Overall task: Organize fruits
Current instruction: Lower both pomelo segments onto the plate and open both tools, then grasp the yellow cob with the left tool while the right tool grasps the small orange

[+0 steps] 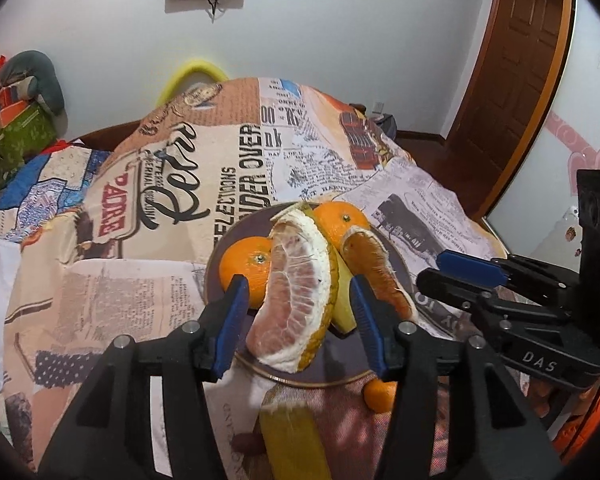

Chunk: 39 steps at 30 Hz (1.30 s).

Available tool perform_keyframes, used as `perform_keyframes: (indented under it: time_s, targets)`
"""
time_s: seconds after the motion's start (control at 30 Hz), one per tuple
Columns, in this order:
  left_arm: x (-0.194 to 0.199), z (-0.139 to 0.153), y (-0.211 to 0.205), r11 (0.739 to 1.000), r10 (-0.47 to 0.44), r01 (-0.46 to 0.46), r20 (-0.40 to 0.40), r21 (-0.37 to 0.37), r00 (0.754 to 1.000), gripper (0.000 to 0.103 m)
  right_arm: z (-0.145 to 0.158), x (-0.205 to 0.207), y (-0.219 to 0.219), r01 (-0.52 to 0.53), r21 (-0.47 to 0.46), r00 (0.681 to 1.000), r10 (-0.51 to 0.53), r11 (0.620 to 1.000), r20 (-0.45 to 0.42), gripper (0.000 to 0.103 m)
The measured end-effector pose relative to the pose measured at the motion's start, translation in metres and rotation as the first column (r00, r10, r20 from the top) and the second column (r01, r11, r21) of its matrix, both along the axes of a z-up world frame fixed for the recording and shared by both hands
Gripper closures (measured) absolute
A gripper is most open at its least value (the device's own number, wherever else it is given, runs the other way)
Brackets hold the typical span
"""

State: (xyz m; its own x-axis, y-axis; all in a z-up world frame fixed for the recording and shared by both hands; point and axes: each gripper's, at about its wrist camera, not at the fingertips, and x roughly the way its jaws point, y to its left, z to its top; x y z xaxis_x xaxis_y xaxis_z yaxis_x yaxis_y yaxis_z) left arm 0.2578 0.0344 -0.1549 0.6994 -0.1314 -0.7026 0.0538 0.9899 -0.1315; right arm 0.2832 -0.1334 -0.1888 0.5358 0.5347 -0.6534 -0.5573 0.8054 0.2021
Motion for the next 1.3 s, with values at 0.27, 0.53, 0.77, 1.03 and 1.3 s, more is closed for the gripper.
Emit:
perform_keyframes:
  time_s: [0.27, 0.53, 0.77, 1.03, 1.3]
  targets:
    - [-0.036, 0.027, 0.003, 1.0, 0.016, -0.016, 0.052, 0.003, 0.999, 0.051, 0.027, -0.032, -0.007, 0.008, 0.009, 0.997, -0.009, 1.0, 0.071, 0.067]
    - [-0.064, 0.028, 0.006, 0.999, 0.028, -0.028, 0.036, -0.018, 0.999, 0.047, 0.04, -0.061, -0.008, -0.003, 0.002, 0.992, 0.002, 1.0, 0.123, 0.059]
    - [-0.072, 0.005, 0.006, 0.998, 0.041, -0.042, -0.04, -0.037, 0.998, 0.047, 0.029, -0.076, -0.007, -0.012, -0.04, 0.993, 0.016, 0.999, 0.118, 0.058]
    - [-0.079, -0.028, 0.0, 1.0, 0.023, -0.024, -0.116, -0.009, 0.993, 0.047, 0.005, -0.083, -0.005, -0.02, -0.069, 0.998, 0.025, 0.997, 0.066, 0.058]
    - [-0.073, -0.058, -0.007, 1.0, -0.001, -0.003, -0.198, -0.018, 0.98, 0.047, -0.015, -0.079, -0.004, -0.029, -0.089, 0.999, 0.031, 0.996, 0.017, 0.058]
